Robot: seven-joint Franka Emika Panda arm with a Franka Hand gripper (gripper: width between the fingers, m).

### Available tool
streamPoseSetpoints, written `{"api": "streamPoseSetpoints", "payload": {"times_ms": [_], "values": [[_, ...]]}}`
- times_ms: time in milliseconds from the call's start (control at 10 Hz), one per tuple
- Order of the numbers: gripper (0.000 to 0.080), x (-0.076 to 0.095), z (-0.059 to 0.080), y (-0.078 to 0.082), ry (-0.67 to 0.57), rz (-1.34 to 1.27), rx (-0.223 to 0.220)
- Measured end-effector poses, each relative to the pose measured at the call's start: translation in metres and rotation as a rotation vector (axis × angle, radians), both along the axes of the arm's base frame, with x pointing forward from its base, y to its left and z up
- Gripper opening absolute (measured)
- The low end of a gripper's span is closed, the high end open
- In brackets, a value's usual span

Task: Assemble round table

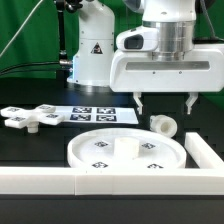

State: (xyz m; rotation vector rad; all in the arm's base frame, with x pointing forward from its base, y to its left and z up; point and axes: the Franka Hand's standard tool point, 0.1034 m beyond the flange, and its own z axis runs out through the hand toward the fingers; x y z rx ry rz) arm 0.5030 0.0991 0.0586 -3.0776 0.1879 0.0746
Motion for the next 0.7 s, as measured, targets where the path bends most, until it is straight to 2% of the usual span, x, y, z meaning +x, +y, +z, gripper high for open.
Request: {"api": "streamPoseSetpoints", "payload": {"times_ms": [200,400,700], "values": [[0.0649,-0.004,-0.001,-0.001,0.043,0.005,-0.004],[0.0649,-0.014,-0.006,0.001,0.204,0.008,-0.001],[0.0649,-0.014,-0.015,0.004,0.364,0.014,0.022]]}}
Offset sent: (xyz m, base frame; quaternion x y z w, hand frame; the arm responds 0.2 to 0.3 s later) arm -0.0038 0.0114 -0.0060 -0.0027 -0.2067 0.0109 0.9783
